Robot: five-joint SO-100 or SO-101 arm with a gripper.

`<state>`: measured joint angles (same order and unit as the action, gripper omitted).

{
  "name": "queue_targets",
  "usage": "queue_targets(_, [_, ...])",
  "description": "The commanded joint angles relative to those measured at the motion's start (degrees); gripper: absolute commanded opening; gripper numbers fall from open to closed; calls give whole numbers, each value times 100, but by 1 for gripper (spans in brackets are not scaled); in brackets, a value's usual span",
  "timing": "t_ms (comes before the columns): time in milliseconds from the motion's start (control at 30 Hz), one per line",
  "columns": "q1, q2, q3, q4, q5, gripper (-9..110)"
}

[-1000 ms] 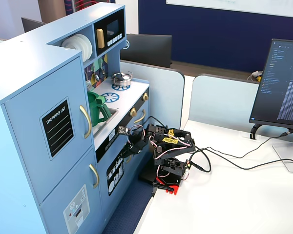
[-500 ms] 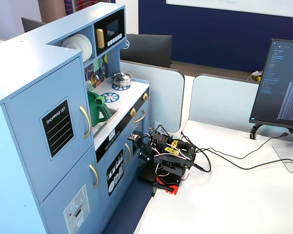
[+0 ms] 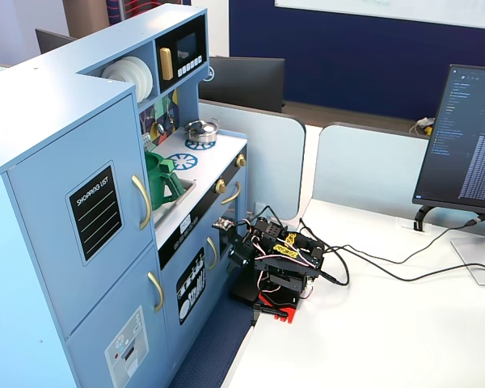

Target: Close the left cabinet door

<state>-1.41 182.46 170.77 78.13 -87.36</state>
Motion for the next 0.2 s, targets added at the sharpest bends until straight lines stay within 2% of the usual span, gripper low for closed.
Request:
queue_targets(0, [105,-35,97,967,44,2])
queue_targets(167, [105,-35,97,967,53,2])
